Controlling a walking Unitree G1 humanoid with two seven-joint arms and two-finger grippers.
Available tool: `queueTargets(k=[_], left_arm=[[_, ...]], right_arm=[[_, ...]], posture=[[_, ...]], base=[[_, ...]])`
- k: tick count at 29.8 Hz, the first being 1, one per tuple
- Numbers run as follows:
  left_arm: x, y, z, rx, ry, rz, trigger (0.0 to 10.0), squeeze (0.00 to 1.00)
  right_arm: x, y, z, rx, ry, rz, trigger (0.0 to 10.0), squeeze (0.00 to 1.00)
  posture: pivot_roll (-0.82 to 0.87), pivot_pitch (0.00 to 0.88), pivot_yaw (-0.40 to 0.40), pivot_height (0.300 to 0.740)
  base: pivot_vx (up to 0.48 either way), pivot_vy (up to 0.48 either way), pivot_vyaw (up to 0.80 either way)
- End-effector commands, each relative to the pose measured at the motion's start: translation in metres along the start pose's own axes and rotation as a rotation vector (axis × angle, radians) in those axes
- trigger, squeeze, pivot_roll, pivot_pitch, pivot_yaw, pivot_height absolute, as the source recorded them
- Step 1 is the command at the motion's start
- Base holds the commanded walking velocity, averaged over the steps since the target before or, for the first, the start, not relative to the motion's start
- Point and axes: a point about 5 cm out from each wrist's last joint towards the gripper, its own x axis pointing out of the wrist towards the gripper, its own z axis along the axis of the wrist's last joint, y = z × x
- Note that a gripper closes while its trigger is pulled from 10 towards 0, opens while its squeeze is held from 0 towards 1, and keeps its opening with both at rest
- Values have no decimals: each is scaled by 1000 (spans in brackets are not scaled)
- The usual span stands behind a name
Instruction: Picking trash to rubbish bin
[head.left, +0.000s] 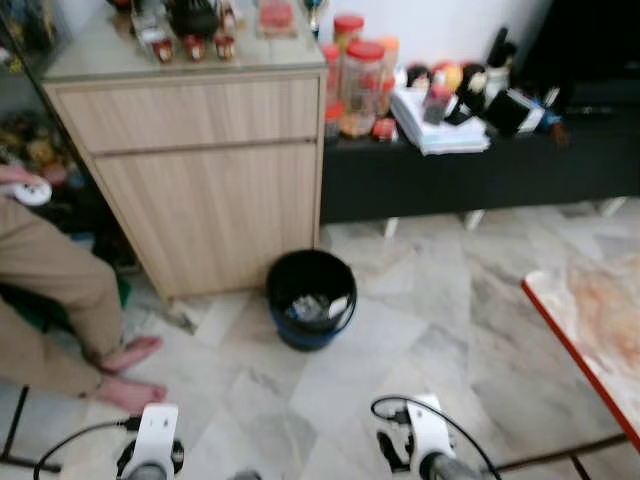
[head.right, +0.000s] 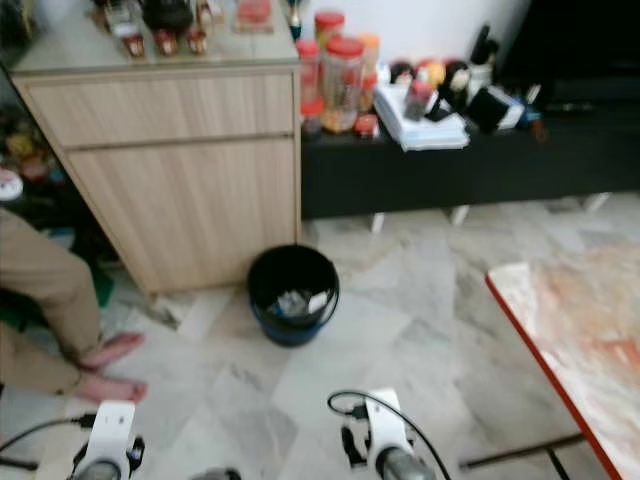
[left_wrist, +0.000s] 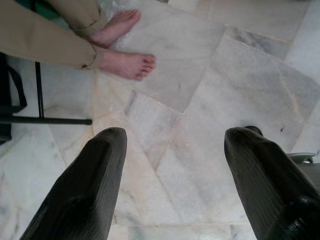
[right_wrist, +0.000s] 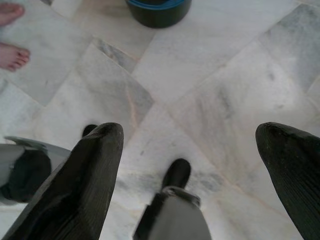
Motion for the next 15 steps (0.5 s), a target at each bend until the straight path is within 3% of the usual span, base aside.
queueTargets(k=[1,13,15], left_arm=[[-2,-1,-8,22,43,3,10000,0],[-8,4,-29,34,112,16,10000,0],[-8,4,-30,33,115,18,10000,0]], right_arm=[[-1,-3,-2,13,7,-13,10000,0],[-2,-1,-9,44,21,-25,10000,0],[-2,-1,-11,44,29,-27,10000,0]], posture=[[105,120,-40,740],[107,111,-25,740],[108,107,-25,740]], base=[[0,0,0],[0,0,0],[0,0,-681]])
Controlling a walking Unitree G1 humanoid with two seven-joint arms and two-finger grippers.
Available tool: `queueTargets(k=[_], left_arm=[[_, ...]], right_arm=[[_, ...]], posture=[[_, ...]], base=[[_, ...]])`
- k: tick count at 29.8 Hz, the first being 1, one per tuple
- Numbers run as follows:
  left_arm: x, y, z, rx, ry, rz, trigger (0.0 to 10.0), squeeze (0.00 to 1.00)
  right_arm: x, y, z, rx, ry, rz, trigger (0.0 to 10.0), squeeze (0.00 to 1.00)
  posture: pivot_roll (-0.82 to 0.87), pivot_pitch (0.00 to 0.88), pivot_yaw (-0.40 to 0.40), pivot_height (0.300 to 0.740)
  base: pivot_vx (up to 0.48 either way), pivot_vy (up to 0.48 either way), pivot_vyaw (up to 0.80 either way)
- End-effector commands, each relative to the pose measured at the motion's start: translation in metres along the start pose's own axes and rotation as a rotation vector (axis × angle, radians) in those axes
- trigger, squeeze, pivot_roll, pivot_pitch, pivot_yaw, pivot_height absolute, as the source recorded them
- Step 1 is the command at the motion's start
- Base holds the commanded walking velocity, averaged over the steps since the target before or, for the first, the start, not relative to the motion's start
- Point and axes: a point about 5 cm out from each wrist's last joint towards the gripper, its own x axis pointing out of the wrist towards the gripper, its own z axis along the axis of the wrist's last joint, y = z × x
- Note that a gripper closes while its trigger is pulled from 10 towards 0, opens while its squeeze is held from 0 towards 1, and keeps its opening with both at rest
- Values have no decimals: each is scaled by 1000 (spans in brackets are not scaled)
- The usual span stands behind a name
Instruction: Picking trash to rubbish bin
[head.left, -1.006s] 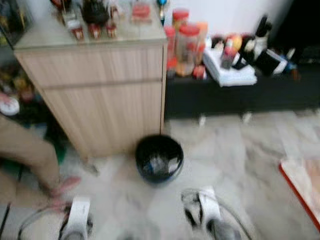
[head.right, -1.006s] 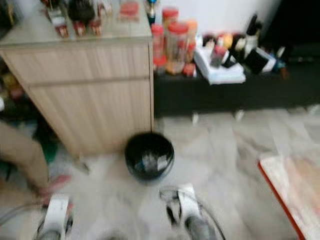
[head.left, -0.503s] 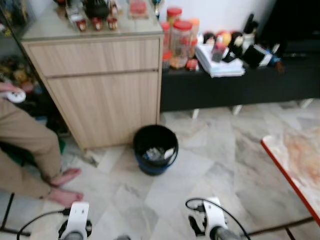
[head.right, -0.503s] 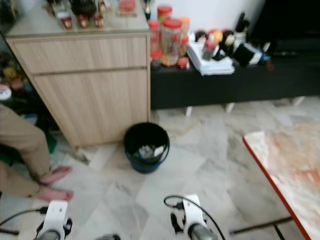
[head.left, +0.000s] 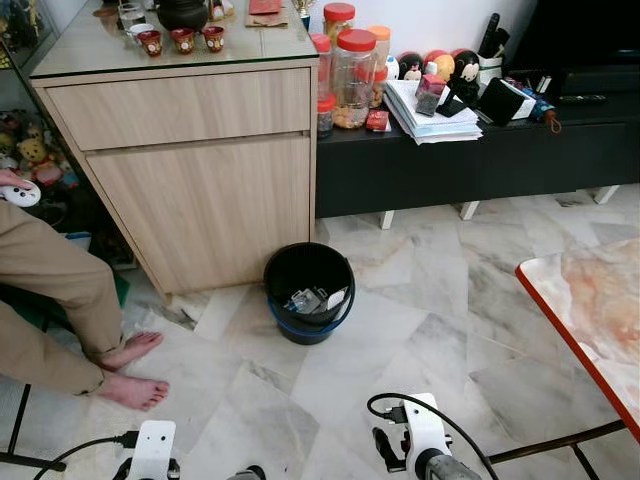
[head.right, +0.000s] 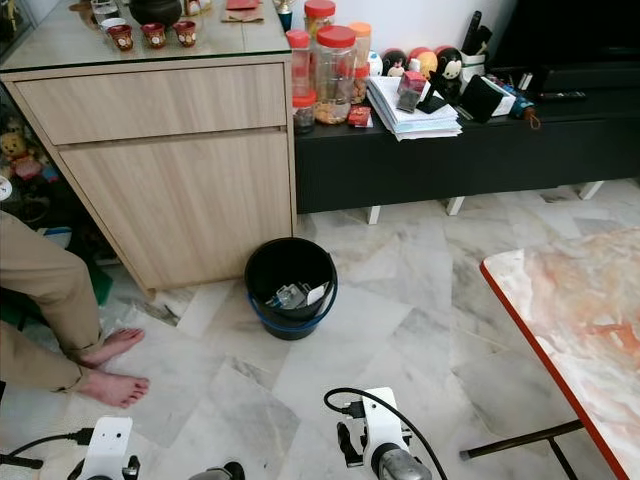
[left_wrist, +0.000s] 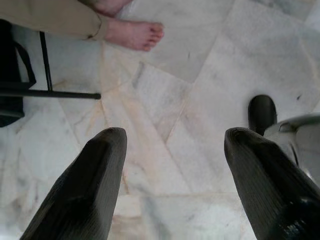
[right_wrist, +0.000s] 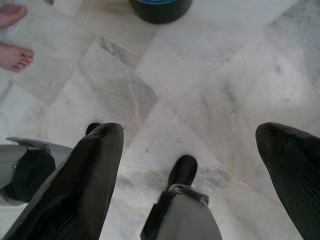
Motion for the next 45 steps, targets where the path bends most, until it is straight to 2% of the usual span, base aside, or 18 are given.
queueTargets(k=[1,17,25,30,45], left_arm=[[0,2,-4,16,18,7,10000,0],[1,3,2,22,-4,6,10000,0],[1,4,-3,104,32,13,10000,0],[1,4,-3,85,34,15,10000,0],[1,3,-3,81,34,15,10000,0]], right_arm=[[-2,-2,-8,25,25,-16,10000,0],[-2,-1,-9,17,30,-28,10000,0],[-2,-1,-10,14,35,-38,10000,0],[-2,-3,-11,13,37,-45,10000,0],[-2,-4,-10,10,40,-49,10000,0]], posture=[[108,107,-25,740],[107,70,-10,740],[104,54,-8,740],[104,47,-10,740],[108,46,-15,740]], base=[[0,0,-788],[0,0,-717],[0,-60,-769],[0,-422,-770],[0,0,-769]])
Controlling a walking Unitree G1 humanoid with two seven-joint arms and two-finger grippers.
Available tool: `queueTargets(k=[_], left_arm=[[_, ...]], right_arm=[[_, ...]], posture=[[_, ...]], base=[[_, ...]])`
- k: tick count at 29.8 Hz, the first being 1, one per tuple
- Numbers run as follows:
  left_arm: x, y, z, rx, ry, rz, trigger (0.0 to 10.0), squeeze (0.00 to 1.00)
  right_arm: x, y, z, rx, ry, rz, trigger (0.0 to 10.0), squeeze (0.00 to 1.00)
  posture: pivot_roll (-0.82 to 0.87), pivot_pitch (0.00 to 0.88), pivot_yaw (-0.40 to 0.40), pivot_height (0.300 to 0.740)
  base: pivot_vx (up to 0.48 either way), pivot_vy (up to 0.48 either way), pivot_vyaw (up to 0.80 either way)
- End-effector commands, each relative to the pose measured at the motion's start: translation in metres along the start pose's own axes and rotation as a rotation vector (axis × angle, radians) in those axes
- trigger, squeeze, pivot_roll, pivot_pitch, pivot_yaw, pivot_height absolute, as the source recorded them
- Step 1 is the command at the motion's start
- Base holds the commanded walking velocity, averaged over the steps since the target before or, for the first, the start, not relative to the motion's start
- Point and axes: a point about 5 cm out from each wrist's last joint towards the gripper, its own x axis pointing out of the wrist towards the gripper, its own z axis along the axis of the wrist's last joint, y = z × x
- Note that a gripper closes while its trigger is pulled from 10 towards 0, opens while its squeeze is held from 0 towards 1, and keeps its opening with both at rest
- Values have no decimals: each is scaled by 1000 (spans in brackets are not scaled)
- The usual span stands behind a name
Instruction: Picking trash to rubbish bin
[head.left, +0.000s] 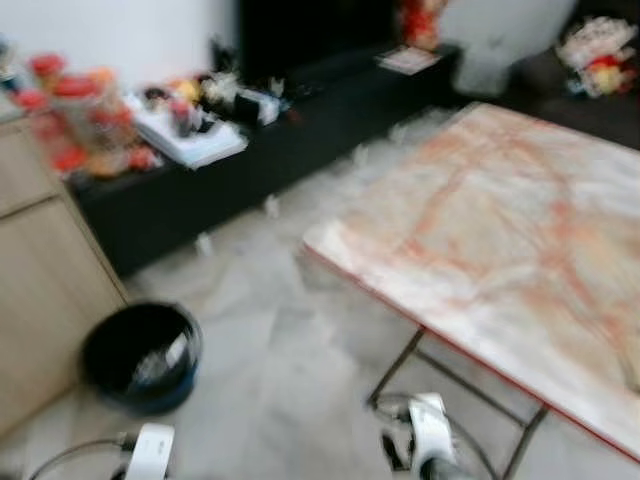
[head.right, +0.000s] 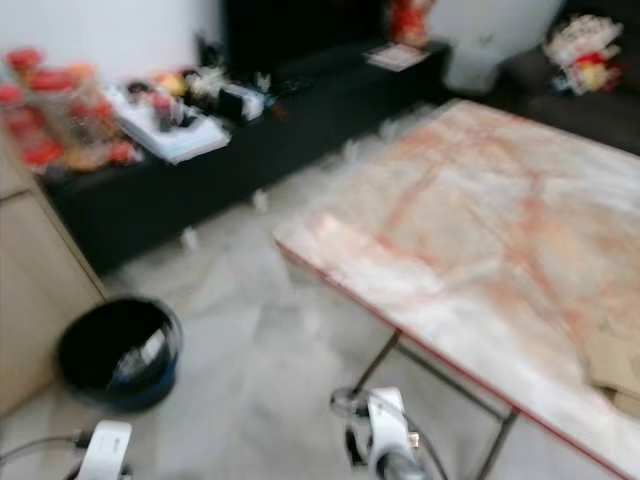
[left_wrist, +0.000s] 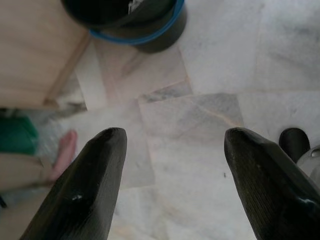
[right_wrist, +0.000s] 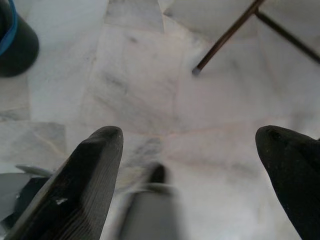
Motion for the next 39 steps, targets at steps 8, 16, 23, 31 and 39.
queueTargets(k=[8,16,23,31,39], left_arm=[[-1,-1,-3,0,11,-1,10000,0],[-1,-1,-5,-4,16,2,10000,0],[-1,-1,-5,-12,18,4,10000,0],[-1,-1,-5,-15,20,5,10000,0],[-1,-2,1,1,-13,0,10000,0]], right_arm=[[-1,-4,-2,1,9,-13,10000,0],[-1,-6,-4,9,15,-21,10000,0],[-1,-5,-5,16,18,-24,10000,0],[-1,-5,-4,18,15,-25,10000,0],[-1,-5,-3,23,7,-24,10000,0]], posture=[[108,68,-17,740],[106,85,-14,740],[110,102,-13,740],[109,109,-12,740],[109,115,-14,740]], base=[[0,0,-770],[0,0,-770],[0,0,-769],[0,0,-769],[0,0,-673]])
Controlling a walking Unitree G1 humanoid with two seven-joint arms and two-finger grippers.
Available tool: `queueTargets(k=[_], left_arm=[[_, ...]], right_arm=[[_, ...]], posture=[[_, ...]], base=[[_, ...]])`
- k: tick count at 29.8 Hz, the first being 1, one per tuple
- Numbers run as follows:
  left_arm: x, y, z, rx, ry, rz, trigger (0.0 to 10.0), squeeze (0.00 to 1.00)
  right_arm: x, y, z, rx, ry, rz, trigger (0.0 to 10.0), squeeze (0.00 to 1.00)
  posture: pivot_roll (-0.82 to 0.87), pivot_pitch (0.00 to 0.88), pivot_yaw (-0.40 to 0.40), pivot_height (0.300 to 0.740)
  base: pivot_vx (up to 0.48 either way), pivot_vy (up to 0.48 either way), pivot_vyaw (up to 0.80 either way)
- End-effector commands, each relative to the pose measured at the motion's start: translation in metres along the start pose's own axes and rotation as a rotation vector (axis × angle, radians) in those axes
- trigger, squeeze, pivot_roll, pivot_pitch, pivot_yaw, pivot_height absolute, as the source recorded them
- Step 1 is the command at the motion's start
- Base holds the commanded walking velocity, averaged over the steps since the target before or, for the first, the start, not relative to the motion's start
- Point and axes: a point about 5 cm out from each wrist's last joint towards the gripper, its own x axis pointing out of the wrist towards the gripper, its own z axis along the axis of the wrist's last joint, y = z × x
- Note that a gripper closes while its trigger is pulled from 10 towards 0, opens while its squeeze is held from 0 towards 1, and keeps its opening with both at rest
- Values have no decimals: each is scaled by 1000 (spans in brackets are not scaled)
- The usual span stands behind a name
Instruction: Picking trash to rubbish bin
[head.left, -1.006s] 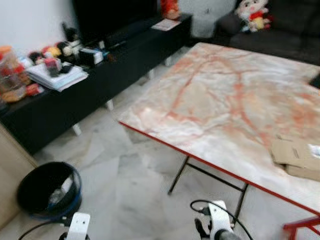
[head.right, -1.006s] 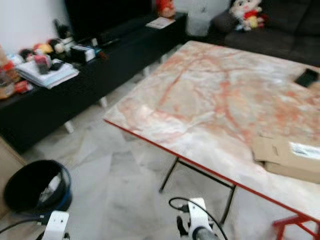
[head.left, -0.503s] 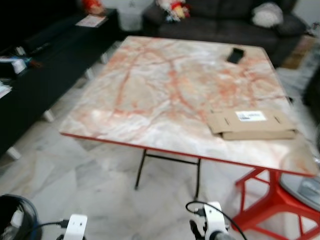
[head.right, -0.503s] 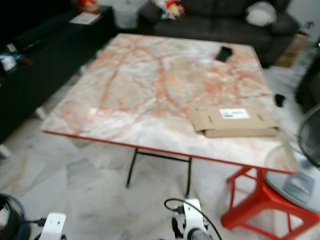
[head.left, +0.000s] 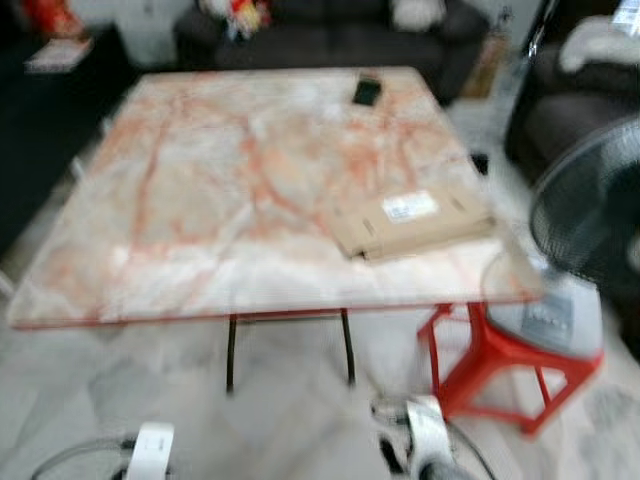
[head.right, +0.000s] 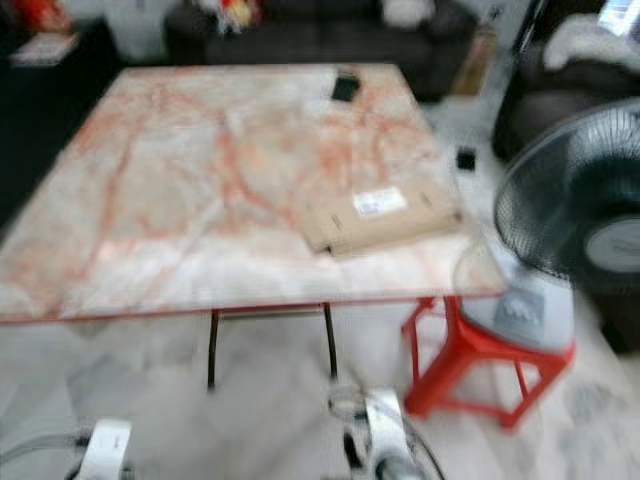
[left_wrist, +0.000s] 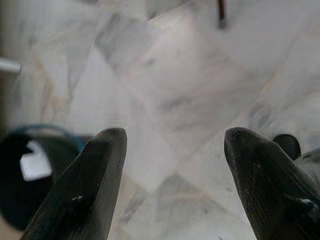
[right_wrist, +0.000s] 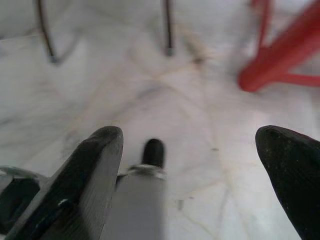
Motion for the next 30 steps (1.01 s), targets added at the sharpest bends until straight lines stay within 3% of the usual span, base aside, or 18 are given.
queueTargets(k=[1,6,12,18,20,25,27,30], left_arm=[[-1,0,-2,21,-4,0,10000,0],[1,1,11,29,-76,-5,10000,0],[1,9,19,-95,-136,47,10000,0],[-6,19,28,-157,-298,104,10000,0],[-16,23,35,-167,-406,132,10000,0],[-32,25,43,-143,-519,151,10000,0],[-57,31,60,-92,-663,169,10000,0],[-69,38,70,-113,-717,193,10000,0]], right_arm=[[0,5,0,21,-2,12,10000,0],[1,5,7,9,-35,19,10000,0],[3,3,27,-29,-127,39,10000,0],[-1,-12,36,-63,-216,18,10000,0],[-4,-21,43,-71,-289,6,10000,0],[-9,-29,51,-76,-373,-7,10000,0],[-17,-34,68,-98,-506,-15,10000,0],[-23,-36,80,-103,-586,-19,10000,0]], posture=[[109,115,-14,740],[108,121,-13,740],[109,121,-13,740],[104,122,-23,740],[105,122,-30,740],[111,117,-36,740],[109,113,-40,740],[111,106,-41,740]], base=[[0,0,0],[0,0,0],[0,0,0],[0,0,0],[0,0,0],[0,0,0],[0,0,0],[0,0,0]])
